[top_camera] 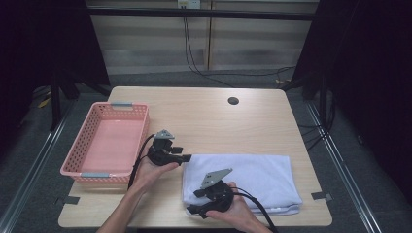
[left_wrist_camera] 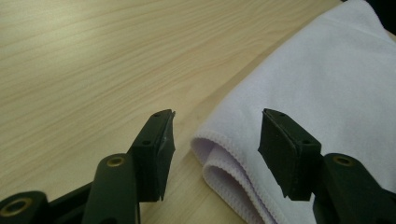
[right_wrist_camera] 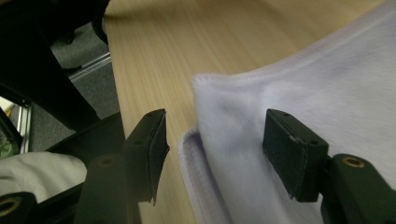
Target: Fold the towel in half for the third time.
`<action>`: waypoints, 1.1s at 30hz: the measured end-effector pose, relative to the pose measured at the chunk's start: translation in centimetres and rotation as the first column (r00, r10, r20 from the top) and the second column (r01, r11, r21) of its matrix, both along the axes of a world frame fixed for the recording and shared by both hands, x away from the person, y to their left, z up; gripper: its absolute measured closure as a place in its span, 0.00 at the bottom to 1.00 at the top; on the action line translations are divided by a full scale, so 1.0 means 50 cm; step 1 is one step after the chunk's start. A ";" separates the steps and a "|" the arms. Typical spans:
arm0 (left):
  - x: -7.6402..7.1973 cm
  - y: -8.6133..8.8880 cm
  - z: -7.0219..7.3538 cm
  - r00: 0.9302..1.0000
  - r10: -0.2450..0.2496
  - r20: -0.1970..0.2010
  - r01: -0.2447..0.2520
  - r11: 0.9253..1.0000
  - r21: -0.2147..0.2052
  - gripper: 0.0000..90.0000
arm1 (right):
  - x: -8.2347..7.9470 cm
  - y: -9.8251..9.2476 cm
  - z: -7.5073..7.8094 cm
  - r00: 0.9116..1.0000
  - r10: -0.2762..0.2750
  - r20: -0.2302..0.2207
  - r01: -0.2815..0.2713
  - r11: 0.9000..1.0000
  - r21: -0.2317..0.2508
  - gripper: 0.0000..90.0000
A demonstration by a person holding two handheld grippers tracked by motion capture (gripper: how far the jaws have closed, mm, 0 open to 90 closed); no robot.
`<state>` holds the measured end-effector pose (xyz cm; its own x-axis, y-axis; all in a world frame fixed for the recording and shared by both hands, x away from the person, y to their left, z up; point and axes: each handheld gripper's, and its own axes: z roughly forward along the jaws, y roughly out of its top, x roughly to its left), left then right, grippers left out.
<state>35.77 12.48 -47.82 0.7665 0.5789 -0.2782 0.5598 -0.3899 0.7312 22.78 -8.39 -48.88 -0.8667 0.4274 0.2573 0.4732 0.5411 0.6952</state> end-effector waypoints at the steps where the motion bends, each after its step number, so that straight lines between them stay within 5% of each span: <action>1: -0.001 0.000 0.000 1.000 -0.003 0.004 0.003 1.000 0.000 0.49 | -0.001 0.010 -0.009 1.000 0.006 0.001 -0.006 1.000 -0.009 0.44; 7: 0.003 0.011 0.002 0.999 0.032 0.005 -0.032 0.999 0.000 0.48 | -0.023 0.011 -0.020 0.996 0.016 0.085 -0.013 1.000 -0.026 0.43; 12: 0.006 0.020 0.005 0.999 0.054 -0.001 -0.054 0.998 -0.014 0.47 | -0.038 0.009 -0.030 0.984 0.025 0.178 -0.020 0.999 -0.027 0.48; 16: 0.005 0.021 0.005 1.000 0.029 0.001 -0.029 0.999 -0.025 0.47 | -0.050 0.012 -0.035 0.965 0.046 0.257 -0.033 0.998 -0.058 0.49; 19: 0.007 0.019 0.000 0.999 0.032 -0.002 -0.032 0.999 -0.007 0.47 | -0.050 0.012 -0.034 0.963 0.041 0.268 -0.023 0.997 -0.068 0.55; 21: 0.009 0.015 -0.006 0.999 0.038 -0.007 -0.038 0.999 0.013 0.47 | -0.047 0.010 -0.032 0.963 0.012 0.270 0.007 0.998 -0.068 0.69; 24: 0.013 0.009 -0.016 0.999 0.025 -0.020 -0.024 0.999 0.023 0.46 | -0.031 0.004 -0.027 0.974 -0.007 0.225 0.021 0.998 -0.056 0.78; 26: 0.015 0.004 -0.022 0.999 0.029 -0.029 -0.028 0.999 0.033 0.44 | -0.026 0.003 -0.026 0.981 -0.024 0.191 0.034 0.998 -0.044 0.80; 33: 0.014 -0.012 -0.037 0.999 -0.015 -0.041 0.017 0.998 0.060 0.45 | -0.019 0.001 -0.020 0.986 -0.017 0.168 0.026 0.998 -0.054 0.84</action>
<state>36.46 11.86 -49.66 0.7647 0.5833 -0.2740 0.5819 -0.4422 0.6825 21.83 -8.33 -49.90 -0.8860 0.4560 0.0840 0.3643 0.5726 0.7345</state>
